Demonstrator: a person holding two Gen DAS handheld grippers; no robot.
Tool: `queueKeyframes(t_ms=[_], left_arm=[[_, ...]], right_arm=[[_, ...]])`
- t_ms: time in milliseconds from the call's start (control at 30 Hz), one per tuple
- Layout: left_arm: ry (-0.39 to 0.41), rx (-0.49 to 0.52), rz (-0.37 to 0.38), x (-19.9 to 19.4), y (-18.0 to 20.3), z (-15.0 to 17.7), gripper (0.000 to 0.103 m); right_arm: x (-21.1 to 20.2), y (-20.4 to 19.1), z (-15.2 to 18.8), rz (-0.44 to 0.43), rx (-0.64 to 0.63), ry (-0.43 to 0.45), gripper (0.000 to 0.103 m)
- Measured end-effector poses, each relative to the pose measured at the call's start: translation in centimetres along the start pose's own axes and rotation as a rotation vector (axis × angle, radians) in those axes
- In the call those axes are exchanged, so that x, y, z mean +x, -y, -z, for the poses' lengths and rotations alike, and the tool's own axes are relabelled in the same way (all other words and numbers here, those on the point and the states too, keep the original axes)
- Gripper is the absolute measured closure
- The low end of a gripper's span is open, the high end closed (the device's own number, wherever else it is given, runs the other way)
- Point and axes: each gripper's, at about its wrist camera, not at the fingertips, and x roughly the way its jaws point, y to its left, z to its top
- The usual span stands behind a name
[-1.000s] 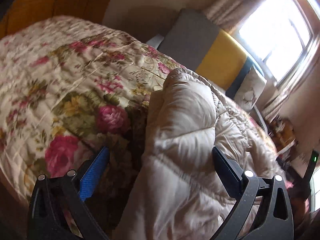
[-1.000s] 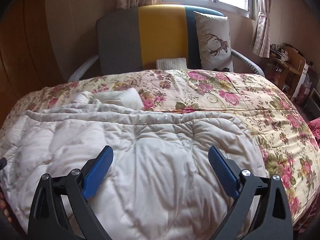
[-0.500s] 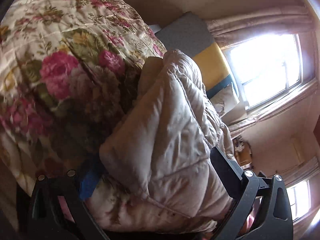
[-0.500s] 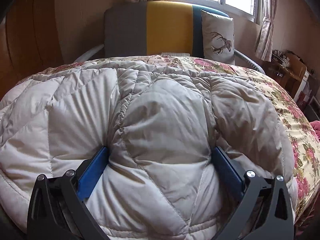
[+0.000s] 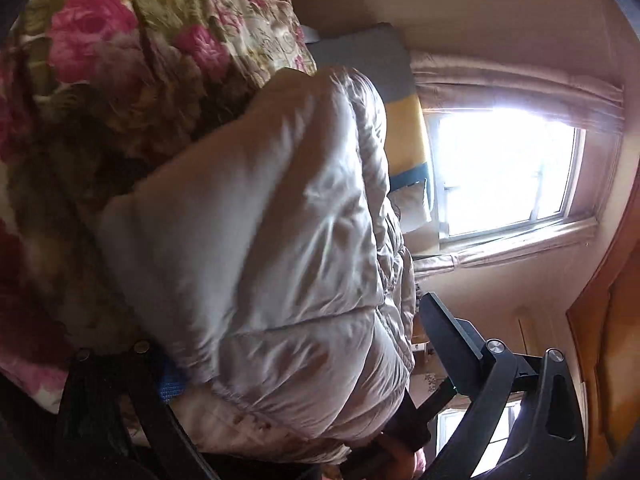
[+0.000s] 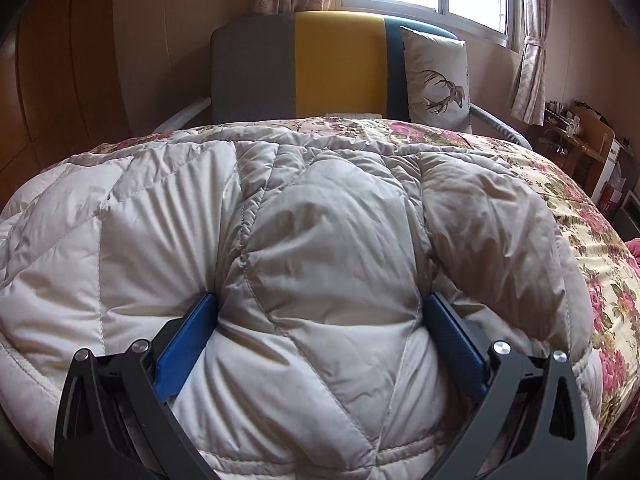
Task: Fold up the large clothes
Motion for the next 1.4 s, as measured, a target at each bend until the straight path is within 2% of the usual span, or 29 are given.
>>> queueKeyframes(t_ms=[33,67,100,133,200,300,400,567,667,733,800,833,933,1100,1300,1333,1400], left_arm=[[0.015,-0.016,0.013,0.1,-0.1,-0.3,0.008],[0.037,-0.046,0.030,0.3,-0.4,-0.8,0.014],[0.056,-0.079,0.030,0.5,-0.7,-1.4,0.025],[0.065,-0.103,0.022,0.8,-1.0,-1.6,0.032],[0.068,-0.118,0.027,1.7,-1.3,-2.1,0.053],[0.061,-0.116,0.029,2.4,-1.4,-2.3,0.072],[0.055,-0.081,0.040,1.8,-0.8,-2.7,0.080],[0.067,0.051,0.060,-0.5,1.7,-3.2,0.084],[0.099,0.101,0.067,-2.6,3.1,-3.5,0.085],[0.141,0.137,0.069,-4.9,3.9,-3.5,0.085],[0.187,0.184,0.062,-6.9,4.9,-3.6,0.085],[0.194,0.207,0.055,-7.7,5.4,-3.7,0.085],[0.173,0.287,0.010,-8.0,7.5,-2.6,0.085],[0.177,0.483,-0.019,-7.7,12.0,-0.4,0.085],[0.177,0.767,-0.112,-5.6,17.2,3.4,0.084],[0.178,0.799,-0.128,-5.3,17.7,3.7,0.084],[0.180,0.829,-0.143,-5.0,18.1,3.9,0.084]], right_arm=[[0.0,0.0,0.0,0.000,-0.001,-0.001,0.002],[0.0,0.0,0.0,0.000,-0.001,-0.001,0.002],[0.0,0.0,0.0,0.000,0.000,0.000,0.002],[0.0,0.0,0.1,0.001,0.001,0.002,0.002],[0.0,-0.1,0.0,0.006,0.003,0.006,0.002],[-0.2,-0.3,0.0,0.010,0.003,-0.007,0.002],[-1.1,-0.5,-1.1,0.003,-0.009,-0.048,0.002],[-4.3,-1.6,-3.5,-0.014,-0.009,0.078,0.002],[-4.1,-3.3,-5.0,-0.079,0.000,0.072,0.002],[-3.0,-5.2,-5.1,-0.079,-0.027,0.052,0.002],[-0.3,-7.6,-4.0,-0.076,-0.068,-0.038,0.002],[0.8,-8.7,-3.0,-0.093,-0.085,-0.052,0.002],[1.5,-11.8,-1.2,0.031,-0.208,0.032,0.002],[1.7,-10.9,-1.0,0.006,-0.170,0.015,0.002],[0.6,-9.5,-2.4,-0.011,-0.148,-0.056,0.002],[-0.7,-9.0,-2.6,-0.029,-0.108,-0.035,0.002],[-2.6,-7.9,-3.1,-0.119,-0.025,0.027,0.002]])
